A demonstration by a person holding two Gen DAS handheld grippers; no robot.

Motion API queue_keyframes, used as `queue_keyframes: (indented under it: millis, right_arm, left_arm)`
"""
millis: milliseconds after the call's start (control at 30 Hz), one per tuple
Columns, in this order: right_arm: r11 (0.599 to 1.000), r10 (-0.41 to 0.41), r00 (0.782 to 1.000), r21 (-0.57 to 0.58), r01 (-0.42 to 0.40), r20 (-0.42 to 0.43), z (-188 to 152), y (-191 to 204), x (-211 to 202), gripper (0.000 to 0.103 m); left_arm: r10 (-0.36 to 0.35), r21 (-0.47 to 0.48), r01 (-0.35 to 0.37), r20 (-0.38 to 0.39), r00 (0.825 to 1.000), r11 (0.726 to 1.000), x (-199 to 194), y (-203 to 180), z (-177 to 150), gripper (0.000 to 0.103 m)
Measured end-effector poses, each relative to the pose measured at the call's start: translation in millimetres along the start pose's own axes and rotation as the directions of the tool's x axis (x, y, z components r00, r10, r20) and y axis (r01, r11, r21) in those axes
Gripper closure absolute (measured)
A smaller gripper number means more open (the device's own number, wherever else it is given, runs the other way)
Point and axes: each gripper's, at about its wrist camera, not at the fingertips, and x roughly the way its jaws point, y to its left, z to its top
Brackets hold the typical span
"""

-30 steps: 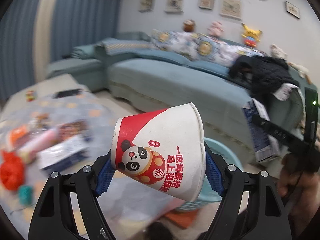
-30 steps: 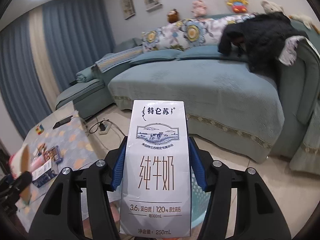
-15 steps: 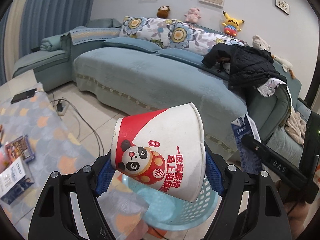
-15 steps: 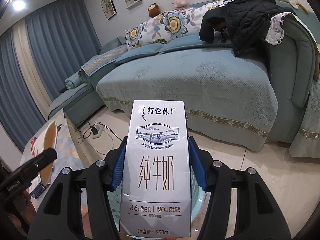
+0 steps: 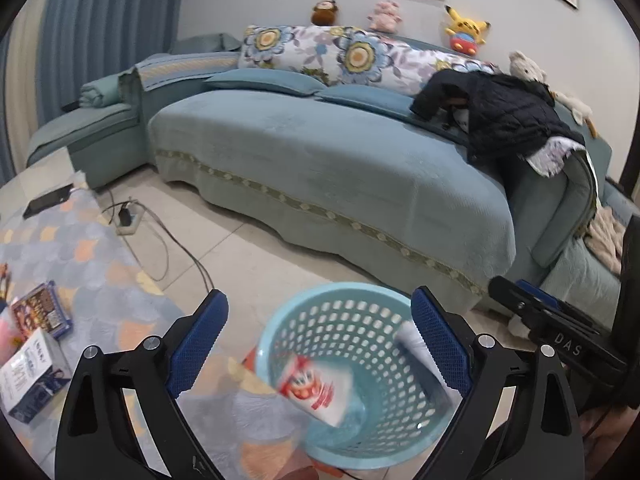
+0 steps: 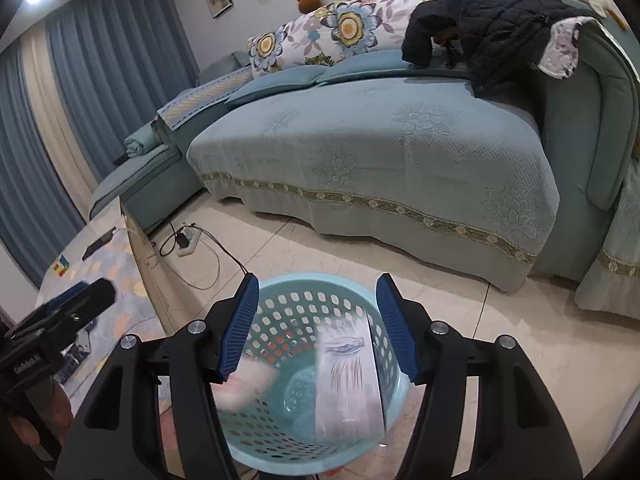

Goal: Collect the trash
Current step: 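Open both grippers to drop the cup and carton into the basket, then return both grippers to the table and grasp the orange plastic bag with the left gripper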

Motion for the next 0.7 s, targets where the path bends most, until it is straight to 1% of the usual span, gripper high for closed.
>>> queue_keyframes:
  millis: [67,167,267,367,400,500,567,633,667,700]
  right_arm:
    - [1.000,0.008,1.000,0.018,-0.008,0.001,0,-3,-1,0.045]
    - [1.000,0.018,1.000,0.023,-0.019,0.008,0,-2,-4,0.045]
    - [0.999,0.041,0.999,0.004,-0.041,0.016,0,6,-7,0.045]
    - [0.995,0.086,0.996,-0.042,-0.085,0.023,-4,24,-11,0.044]
    - [0.992,0.115,0.993,-0.061,-0.113,0.017,-6,33,-11,0.044]
    - [0.974,0.190,0.982,-0.124,-0.189,-0.004,-12,62,-11,0.044]
    - [0.960,0.222,0.975,-0.177,-0.218,0.001,-17,83,-16,0.044]
    - [0.936,0.262,0.965,-0.242,-0.254,0.004,-23,110,-22,0.044]
    - [0.925,0.280,0.960,-0.268,-0.268,0.006,-26,123,-25,0.044]
    - [0.906,0.311,0.951,-0.303,-0.297,-0.003,-30,142,-28,0.043]
  left_arm:
    - [-0.003,-0.023,0.003,0.007,1.000,1.000,-8,11,0,0.013]
    - [0.020,-0.034,-0.020,0.008,1.000,0.999,-28,33,-6,0.013]
    - [0.074,-0.005,-0.074,-0.017,0.997,0.997,-49,52,-25,0.013]
    - [0.172,0.058,-0.168,-0.064,0.983,0.984,-69,70,-52,0.013]
    - [0.219,0.086,-0.212,-0.078,0.973,0.973,-79,81,-65,0.013]
    - [0.295,0.117,-0.283,-0.108,0.949,0.952,-102,109,-88,0.013]
    - [0.352,0.113,-0.341,-0.102,0.930,0.933,-124,134,-99,0.013]
    - [0.438,0.087,-0.432,-0.072,0.896,0.898,-145,162,-107,0.013]
    - [0.509,0.052,-0.506,-0.060,0.859,0.861,-154,180,-109,0.013]
    - [0.578,0.004,-0.578,-0.056,0.814,0.816,-164,199,-110,0.013]
